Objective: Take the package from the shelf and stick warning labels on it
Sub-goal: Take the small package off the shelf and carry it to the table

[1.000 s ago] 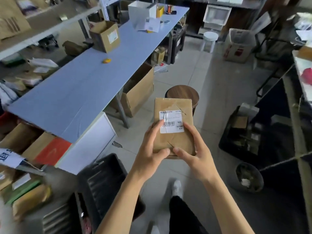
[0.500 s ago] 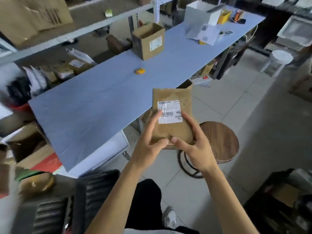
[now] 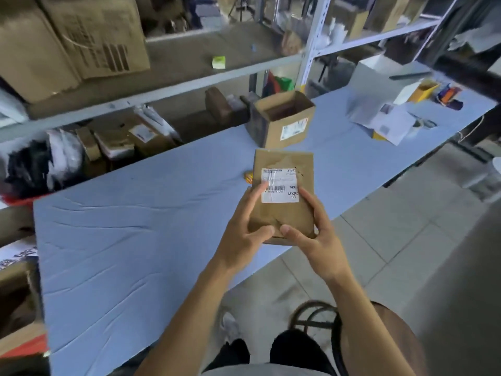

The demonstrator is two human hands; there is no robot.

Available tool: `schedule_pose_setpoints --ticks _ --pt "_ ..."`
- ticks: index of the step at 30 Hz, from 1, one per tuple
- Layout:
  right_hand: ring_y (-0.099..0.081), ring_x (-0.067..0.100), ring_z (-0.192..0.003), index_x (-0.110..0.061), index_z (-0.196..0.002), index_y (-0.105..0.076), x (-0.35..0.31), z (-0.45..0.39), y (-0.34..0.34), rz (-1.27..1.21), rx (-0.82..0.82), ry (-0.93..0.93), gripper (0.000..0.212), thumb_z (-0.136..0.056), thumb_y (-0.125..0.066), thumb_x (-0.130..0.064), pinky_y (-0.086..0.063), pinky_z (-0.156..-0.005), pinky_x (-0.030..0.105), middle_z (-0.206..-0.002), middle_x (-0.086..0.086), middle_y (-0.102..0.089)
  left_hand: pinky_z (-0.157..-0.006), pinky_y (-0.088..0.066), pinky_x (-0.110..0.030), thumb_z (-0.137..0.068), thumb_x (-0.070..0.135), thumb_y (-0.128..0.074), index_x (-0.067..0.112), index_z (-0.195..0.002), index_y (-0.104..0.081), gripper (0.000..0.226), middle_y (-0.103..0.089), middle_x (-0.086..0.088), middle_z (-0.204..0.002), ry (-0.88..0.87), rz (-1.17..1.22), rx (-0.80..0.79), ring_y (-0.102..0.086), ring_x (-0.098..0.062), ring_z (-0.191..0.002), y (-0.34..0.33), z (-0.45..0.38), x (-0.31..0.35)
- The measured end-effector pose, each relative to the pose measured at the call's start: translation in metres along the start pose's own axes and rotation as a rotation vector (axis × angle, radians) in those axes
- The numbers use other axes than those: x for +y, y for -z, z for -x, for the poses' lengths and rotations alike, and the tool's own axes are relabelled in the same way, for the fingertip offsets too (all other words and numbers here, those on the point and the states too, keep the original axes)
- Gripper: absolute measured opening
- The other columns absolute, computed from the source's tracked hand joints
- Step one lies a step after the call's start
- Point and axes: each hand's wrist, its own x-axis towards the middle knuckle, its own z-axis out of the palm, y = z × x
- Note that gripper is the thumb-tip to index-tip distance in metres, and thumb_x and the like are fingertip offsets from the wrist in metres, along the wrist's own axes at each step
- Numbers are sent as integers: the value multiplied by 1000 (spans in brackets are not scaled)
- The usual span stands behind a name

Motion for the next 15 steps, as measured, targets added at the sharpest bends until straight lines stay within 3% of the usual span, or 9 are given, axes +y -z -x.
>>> schedule_pose_setpoints --ticks 5,10,15 --pt "-47 8 -134 -40 -139 -47 -4 -83 -22 30 -111 9 70 -80 -79 -19 -54 -101 40 -147 -10 -47 -99 -53 -28 -79 12 -57 50 -142 -36 77 -40 15 -152 9 66 135 -43 -7 -138 31 -57 -10" --pt "-41 11 -140 -46 -138 -45 5 -152 -50 94 -342 7 70 -78 -78 -30 -48 -107 42 -150 -10 -43 -104 -51 -33 -79 14 -58 48 -143 -36 76 -41 15 -151 64 68 373 -42 -5 -137 54 -83 -27" --pt "-49 7 -131 -42 -134 -50 27 -205 -58 16 -555 32 64 -83 -75 -12 -56 -98 34 -144 -14 -48 -102 -52 -27 -80 24 -60 46 -144 -35 73 -37 14 -153 116 47 601 -40 -12 -140 45 -106 -44"
